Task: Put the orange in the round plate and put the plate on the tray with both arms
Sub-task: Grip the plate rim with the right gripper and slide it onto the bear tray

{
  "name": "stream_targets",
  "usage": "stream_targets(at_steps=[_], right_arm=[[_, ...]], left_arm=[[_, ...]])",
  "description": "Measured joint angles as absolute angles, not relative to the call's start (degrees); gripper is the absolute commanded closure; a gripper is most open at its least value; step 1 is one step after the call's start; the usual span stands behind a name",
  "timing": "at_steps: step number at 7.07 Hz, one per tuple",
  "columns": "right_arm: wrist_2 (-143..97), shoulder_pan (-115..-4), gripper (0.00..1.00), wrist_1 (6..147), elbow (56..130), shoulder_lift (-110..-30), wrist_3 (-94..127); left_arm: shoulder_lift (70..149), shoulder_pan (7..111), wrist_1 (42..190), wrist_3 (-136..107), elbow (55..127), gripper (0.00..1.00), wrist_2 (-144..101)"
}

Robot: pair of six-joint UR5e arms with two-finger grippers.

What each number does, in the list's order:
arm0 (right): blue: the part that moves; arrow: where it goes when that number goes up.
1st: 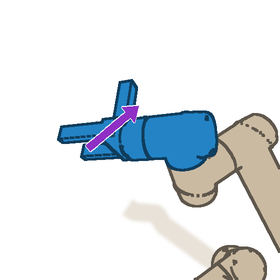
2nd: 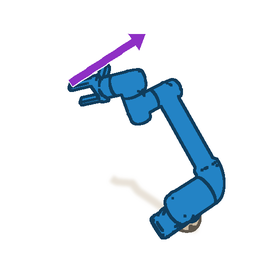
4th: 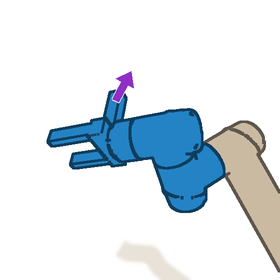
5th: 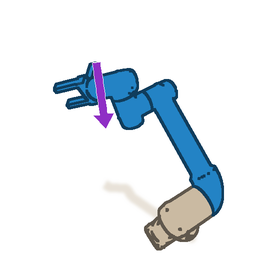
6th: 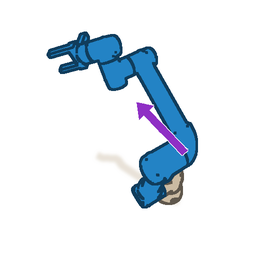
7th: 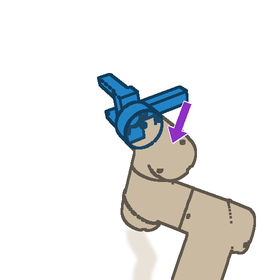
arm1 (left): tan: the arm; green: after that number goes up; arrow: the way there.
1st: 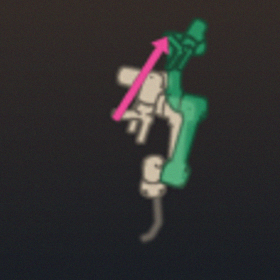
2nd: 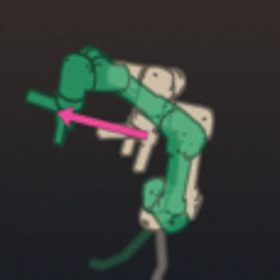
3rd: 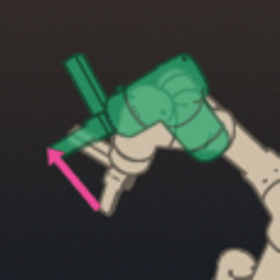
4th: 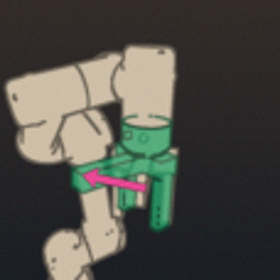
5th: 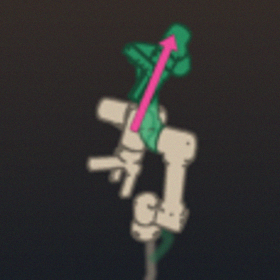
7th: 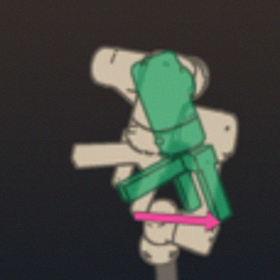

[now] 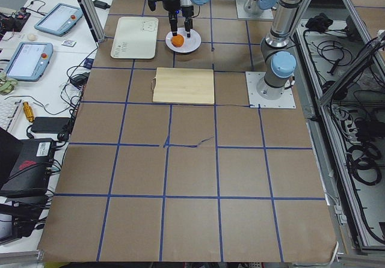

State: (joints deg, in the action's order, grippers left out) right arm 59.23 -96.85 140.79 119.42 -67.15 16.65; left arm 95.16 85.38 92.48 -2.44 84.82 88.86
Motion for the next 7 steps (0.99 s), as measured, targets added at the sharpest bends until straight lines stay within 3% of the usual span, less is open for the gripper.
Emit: stream_targets(at_steps=[7], right_arm=[[53.9,-93.8,1.00,139.2,113.0,-70.8,28.1]], left_arm=[[95.0,84.5,92.6,-2.4,84.9,0.00,89.0]])
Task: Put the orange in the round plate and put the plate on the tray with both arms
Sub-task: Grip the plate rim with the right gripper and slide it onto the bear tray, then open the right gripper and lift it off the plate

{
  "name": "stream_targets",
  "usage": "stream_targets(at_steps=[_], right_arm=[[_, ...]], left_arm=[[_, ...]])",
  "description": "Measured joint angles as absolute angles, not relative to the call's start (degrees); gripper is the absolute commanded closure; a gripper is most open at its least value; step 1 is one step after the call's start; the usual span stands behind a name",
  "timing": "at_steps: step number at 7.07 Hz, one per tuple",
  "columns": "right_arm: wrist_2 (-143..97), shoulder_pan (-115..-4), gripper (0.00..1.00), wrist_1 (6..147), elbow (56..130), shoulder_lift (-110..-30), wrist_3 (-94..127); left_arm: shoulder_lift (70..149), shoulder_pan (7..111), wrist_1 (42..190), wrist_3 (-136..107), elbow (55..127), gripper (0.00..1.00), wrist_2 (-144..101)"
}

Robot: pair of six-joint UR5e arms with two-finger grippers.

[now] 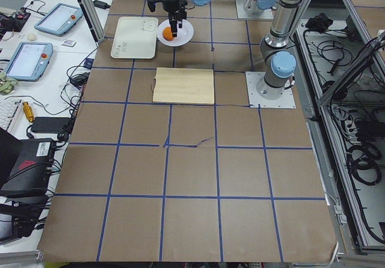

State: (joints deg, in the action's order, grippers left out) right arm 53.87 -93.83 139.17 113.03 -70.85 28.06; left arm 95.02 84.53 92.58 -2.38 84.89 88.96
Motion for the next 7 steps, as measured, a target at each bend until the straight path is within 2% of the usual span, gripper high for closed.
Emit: stream_targets(at_steps=[2,4,5,6,7], right_arm=[[54.5,-92.2,1.00,136.7,102.7,-66.1,28.3],[57.2,-92.0,1.00,133.2,86.5,-54.4,27.9],[57.7,-91.9,0.89,132.4,81.4,-50.0,27.9],[57.9,-91.9,0.71,132.0,79.3,-47.7,28.0],[58.0,-91.9,0.39,131.7,78.9,-46.9,28.3]], left_arm=[[95.1,84.5,92.6,-2.4,84.9,0.00,88.9],[95.2,84.5,92.6,-2.4,84.9,0.00,88.8],[95.2,84.5,92.6,-2.4,84.9,0.00,88.8],[95.2,84.5,92.5,-2.4,84.9,0.00,88.8],[95.2,84.6,92.5,-2.5,84.9,0.00,88.8]])
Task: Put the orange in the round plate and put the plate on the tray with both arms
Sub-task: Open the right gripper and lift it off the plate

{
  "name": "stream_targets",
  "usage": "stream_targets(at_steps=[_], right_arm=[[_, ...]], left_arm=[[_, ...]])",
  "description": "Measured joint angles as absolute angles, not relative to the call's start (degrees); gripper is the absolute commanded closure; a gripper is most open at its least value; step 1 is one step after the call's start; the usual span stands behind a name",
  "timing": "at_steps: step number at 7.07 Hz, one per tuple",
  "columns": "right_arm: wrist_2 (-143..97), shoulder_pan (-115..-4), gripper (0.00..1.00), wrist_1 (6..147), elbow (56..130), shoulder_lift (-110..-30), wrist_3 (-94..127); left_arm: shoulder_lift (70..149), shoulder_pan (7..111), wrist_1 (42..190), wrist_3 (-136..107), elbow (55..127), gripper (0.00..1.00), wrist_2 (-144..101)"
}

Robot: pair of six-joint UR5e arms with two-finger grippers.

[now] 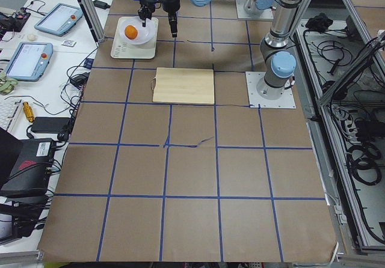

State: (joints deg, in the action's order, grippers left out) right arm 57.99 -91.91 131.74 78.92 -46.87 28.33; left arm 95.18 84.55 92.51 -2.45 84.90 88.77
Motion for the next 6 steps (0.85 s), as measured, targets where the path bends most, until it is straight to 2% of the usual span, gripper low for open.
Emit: stream_targets(at_steps=[1,2,3,6], right_arm=[[58.7,-91.9,0.04,131.7,79.0,-46.7,28.8],[61.4,-91.8,0.00,131.5,79.1,-46.9,28.8],[65.4,-91.7,0.00,129.9,78.8,-47.6,27.5],[76.4,-91.7,0.00,114.6,75.5,-56.0,17.2]], left_arm=[[95.2,84.6,92.5,-2.5,84.9,0.00,88.8],[95.2,84.5,92.5,-2.5,84.9,0.00,88.8],[95.3,84.6,92.5,-2.4,84.9,0.00,88.7],[95.6,84.5,92.5,-2.5,84.9,0.00,88.8]])
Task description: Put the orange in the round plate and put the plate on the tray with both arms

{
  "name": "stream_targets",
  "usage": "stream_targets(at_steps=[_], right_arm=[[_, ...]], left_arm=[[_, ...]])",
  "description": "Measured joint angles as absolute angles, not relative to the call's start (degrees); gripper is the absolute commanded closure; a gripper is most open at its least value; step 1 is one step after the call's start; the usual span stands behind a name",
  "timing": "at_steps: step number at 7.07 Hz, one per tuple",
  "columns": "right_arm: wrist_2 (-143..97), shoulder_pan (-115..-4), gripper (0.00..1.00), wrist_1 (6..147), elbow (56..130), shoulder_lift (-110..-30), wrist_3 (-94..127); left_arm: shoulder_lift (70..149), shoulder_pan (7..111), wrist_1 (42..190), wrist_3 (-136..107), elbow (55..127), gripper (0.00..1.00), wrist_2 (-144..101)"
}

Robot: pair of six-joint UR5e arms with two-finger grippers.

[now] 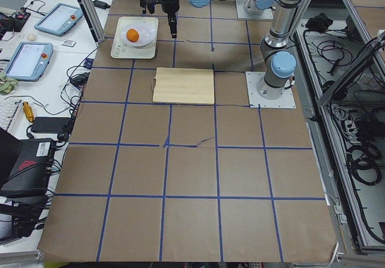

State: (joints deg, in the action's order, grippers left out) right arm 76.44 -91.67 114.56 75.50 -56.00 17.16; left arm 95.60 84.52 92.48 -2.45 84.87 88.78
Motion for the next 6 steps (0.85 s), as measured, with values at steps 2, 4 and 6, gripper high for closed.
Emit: stream_targets(at_steps=[2,4,6], right_arm=[[80.4,-92.8,0.00,100.3,69.2,-60.5,12.7],[86.0,-93.2,0.00,88.3,65.8,-66.4,5.1],[89.5,-93.1,0.00,83.4,71.5,-76.2,1.4]], left_arm=[[95.3,84.5,92.5,-2.4,84.9,0.00,88.8],[95.1,84.5,92.5,-2.4,84.9,0.00,88.8],[95.1,84.5,92.5,-2.4,84.9,0.00,88.8]])
